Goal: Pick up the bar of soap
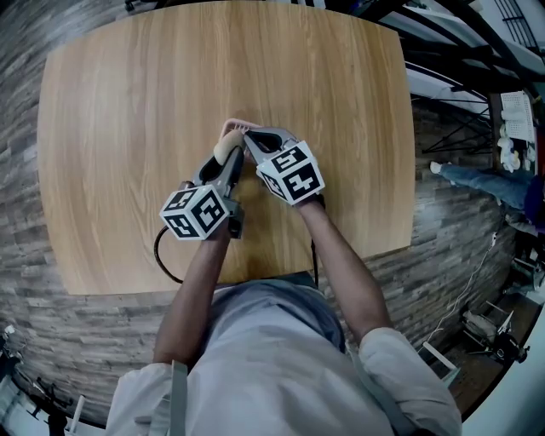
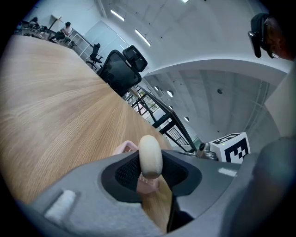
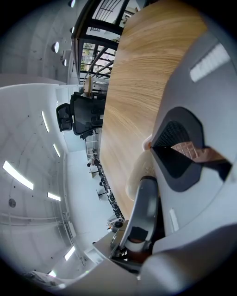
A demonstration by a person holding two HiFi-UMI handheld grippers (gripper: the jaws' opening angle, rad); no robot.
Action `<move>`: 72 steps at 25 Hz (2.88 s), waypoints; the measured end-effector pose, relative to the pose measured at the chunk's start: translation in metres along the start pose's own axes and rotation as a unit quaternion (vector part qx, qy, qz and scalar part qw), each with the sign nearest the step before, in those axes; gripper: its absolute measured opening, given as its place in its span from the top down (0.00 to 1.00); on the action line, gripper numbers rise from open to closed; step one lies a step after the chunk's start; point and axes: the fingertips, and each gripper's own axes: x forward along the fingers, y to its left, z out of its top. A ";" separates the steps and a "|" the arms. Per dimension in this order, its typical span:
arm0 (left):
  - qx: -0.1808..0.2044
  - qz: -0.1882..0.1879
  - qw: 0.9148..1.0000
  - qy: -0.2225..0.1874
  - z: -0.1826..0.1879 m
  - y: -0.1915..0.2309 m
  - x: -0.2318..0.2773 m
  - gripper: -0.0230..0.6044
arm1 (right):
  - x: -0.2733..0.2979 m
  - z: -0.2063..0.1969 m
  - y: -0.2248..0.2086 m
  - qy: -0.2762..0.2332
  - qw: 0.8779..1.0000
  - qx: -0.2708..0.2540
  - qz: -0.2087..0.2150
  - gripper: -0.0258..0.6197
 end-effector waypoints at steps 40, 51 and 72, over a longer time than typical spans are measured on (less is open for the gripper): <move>0.081 -0.062 0.995 -0.013 0.018 -0.087 -0.049 0.78 | -0.116 0.033 0.040 -0.136 0.990 0.023 -0.032 0.96; 0.088 -0.090 0.992 -0.023 0.027 -0.119 -0.053 0.78 | -0.157 0.050 0.046 -0.179 0.982 0.022 -0.055 0.96; 0.115 -0.126 0.984 -0.052 0.051 -0.168 -0.079 0.78 | -0.215 0.085 0.060 -0.247 0.966 0.012 -0.075 0.96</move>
